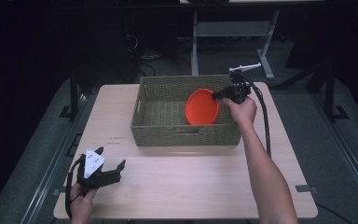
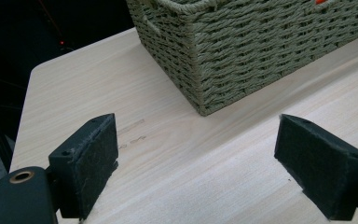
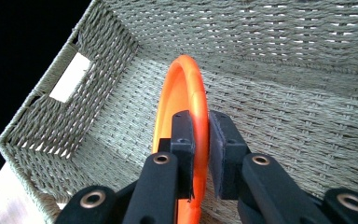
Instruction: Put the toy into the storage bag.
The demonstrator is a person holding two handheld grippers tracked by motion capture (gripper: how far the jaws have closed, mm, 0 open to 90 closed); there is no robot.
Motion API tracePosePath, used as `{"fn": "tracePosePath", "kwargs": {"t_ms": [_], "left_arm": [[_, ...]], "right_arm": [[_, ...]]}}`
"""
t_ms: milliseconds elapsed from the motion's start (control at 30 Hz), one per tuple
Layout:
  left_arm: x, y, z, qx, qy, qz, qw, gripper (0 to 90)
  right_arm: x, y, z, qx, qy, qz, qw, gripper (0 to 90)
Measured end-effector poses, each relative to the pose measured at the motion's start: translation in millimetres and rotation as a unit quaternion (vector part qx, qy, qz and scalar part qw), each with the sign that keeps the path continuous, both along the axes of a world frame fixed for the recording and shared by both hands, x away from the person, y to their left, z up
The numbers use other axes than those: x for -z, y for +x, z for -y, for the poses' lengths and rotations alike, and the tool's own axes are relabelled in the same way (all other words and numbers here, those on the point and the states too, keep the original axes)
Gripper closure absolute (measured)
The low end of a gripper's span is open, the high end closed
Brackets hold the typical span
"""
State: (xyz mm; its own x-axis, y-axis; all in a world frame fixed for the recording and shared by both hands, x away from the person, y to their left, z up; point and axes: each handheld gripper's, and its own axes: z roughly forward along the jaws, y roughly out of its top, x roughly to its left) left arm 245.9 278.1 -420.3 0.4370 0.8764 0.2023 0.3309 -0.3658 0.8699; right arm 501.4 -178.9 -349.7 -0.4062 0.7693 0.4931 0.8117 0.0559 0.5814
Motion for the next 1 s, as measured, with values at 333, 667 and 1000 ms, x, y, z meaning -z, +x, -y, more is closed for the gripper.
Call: {"fn": "tracePosePath", "kwargs": {"t_ms": [333,667,1000], "left_arm": [[0.0,0.2,0.1,0.001,0.002,-0.002,1.0,12.9],[-0.3,-0.1,-0.1,0.001,0.002,-0.001,1.0,12.9],[-0.3,-0.1,-0.4,-0.003,0.001,-0.001,1.0,12.9]], "right_arm": [[7.7,2.2,-8.3,-0.013,-0.029,-0.01,0.9994,80.3],[13.5,3.3,-15.0,-0.024,-0.055,-0.026,0.9979,79.5],[13.4,3.8,-9.4,-0.028,-0.05,-0.044,0.9974,71.5]]}}
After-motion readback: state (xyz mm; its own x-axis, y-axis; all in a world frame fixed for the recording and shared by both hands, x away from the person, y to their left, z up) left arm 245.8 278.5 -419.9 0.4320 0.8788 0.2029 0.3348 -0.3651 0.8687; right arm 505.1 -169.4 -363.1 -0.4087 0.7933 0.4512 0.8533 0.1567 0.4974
